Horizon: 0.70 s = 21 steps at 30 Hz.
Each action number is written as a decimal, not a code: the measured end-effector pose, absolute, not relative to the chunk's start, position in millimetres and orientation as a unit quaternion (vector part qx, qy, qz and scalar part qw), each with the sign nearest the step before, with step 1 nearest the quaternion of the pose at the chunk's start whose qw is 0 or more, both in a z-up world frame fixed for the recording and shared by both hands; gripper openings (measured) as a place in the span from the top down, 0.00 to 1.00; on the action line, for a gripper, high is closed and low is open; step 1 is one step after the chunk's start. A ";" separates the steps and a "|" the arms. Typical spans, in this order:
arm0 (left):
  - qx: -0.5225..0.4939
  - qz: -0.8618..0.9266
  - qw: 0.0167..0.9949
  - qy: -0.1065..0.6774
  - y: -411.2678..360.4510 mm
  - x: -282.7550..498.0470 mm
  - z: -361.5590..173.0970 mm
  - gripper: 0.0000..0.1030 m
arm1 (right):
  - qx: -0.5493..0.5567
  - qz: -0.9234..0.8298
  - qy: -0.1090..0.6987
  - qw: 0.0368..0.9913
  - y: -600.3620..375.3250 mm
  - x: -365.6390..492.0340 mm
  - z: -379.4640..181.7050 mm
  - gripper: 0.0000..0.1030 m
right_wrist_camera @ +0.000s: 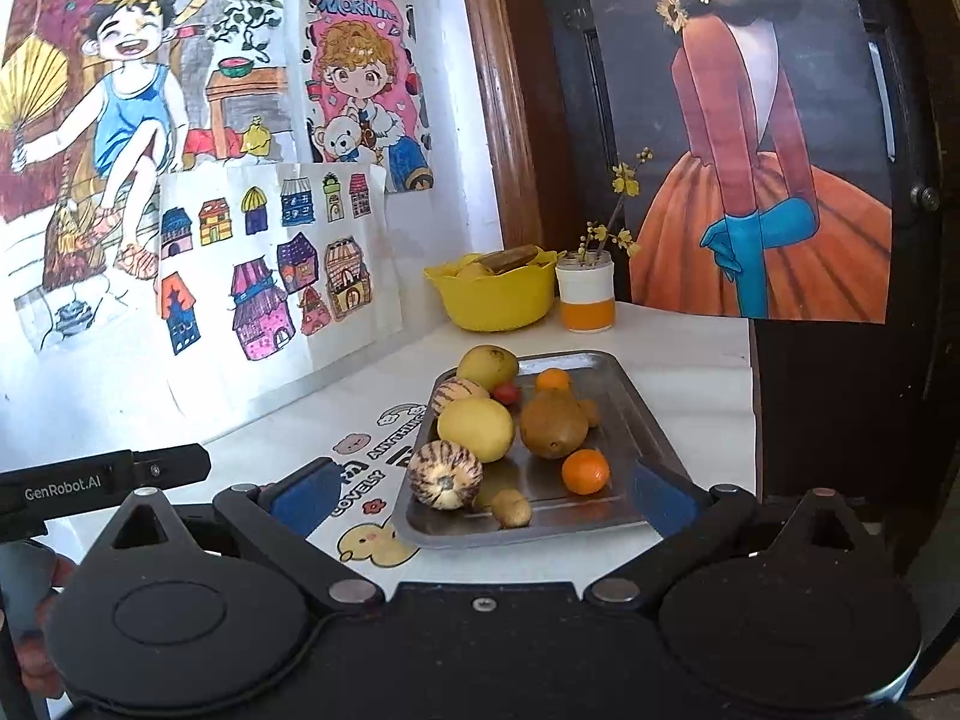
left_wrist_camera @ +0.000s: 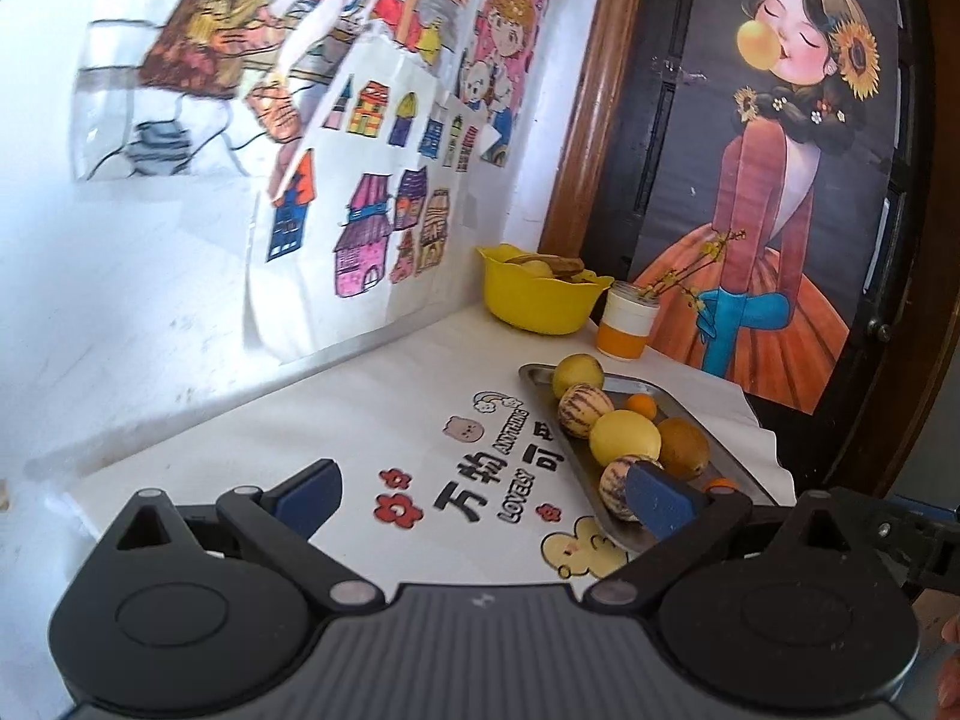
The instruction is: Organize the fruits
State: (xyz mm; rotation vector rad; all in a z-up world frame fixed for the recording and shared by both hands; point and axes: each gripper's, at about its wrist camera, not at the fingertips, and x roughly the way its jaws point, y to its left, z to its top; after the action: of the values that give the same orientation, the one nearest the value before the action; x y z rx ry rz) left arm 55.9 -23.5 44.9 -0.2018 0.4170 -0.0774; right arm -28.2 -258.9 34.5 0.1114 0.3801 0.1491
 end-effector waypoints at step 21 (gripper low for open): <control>-0.068 -0.029 0.985 0.157 -28.5 36.8 3.1 0.00 | 0.031 0.023 0.131 0.991 -243.0 -54.4 -11.3 0.01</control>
State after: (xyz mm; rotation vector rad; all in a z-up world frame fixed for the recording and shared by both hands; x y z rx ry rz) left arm 36.8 -28.5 3.1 -0.1374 0.3160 -0.0581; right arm -54.4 -243.0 -11.3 0.0632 0.2633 0.0465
